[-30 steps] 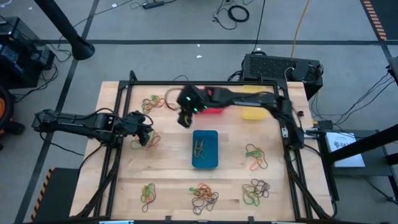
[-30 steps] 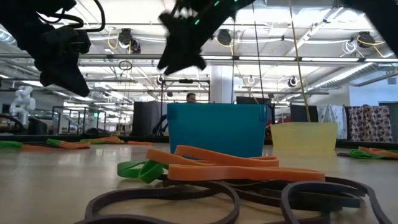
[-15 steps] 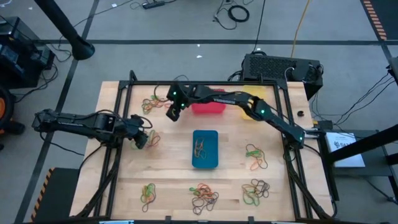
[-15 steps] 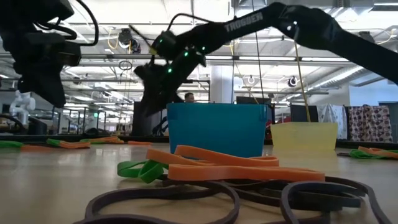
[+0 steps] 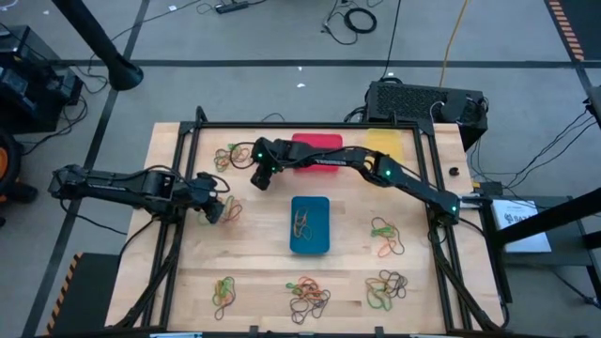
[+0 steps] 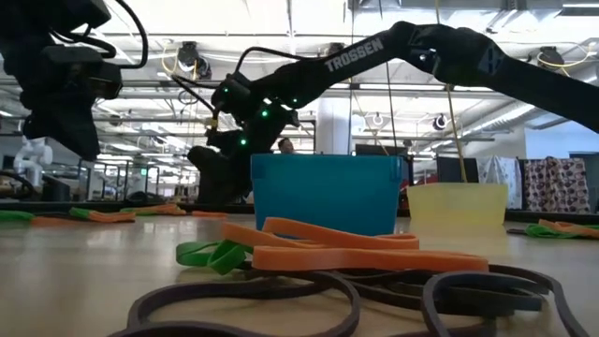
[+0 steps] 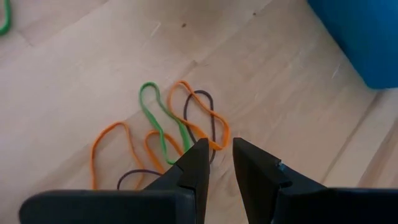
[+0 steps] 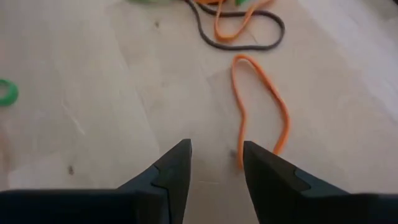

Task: Sort rubber bands into baskets
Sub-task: Put the orange rubber band into the blue bin

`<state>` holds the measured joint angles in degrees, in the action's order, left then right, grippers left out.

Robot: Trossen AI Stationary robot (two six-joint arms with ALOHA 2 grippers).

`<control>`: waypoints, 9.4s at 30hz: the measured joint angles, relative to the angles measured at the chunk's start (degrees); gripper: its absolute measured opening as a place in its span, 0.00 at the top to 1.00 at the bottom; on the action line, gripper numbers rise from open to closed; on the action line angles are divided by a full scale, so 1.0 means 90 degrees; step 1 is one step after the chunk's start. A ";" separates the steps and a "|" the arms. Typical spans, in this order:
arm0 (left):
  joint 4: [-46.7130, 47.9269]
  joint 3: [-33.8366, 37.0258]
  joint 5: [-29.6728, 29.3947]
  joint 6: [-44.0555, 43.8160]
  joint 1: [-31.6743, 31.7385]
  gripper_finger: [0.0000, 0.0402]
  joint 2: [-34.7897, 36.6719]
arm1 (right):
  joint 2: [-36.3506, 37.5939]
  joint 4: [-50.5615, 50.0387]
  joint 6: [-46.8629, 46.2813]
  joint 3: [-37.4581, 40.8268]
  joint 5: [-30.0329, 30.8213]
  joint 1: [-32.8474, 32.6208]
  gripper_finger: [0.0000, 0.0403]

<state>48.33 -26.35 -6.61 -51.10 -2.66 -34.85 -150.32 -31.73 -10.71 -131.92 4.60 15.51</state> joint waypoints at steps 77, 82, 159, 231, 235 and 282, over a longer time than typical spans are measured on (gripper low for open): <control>-0.0497 -0.0002 0.0186 0.1949 0.0002 0.80 0.0000 | 0.2150 -0.6074 -0.3639 -0.0228 0.0165 -0.2819 0.83; -0.0495 -0.0002 0.0187 0.1944 0.0002 0.80 -0.0002 | 0.2150 -0.5451 -0.3476 -0.0228 0.0187 -0.2819 0.76; 0.2762 -0.3111 -0.0459 0.3288 0.2414 0.80 -0.1004 | -0.0556 0.1734 -0.0551 -0.0311 -0.0248 -0.1179 1.00; 0.0652 -0.2402 0.0260 0.1047 0.0127 0.80 -0.0711 | 0.3203 -0.4667 -0.3034 0.1929 0.0008 -0.2911 0.52; 0.1045 -0.2402 0.0262 0.1553 0.0024 0.80 -0.0704 | 0.3313 -0.2874 -0.3822 0.1926 -0.0017 -0.3224 0.54; 0.0780 -0.1105 0.1059 0.2191 -0.0801 0.80 -0.0699 | -0.1256 0.5441 0.2275 -0.0296 -0.1063 -0.4039 0.59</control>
<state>55.35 -36.29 2.92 -31.38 -9.87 -41.15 -161.63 17.24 9.77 -134.58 -4.97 -20.84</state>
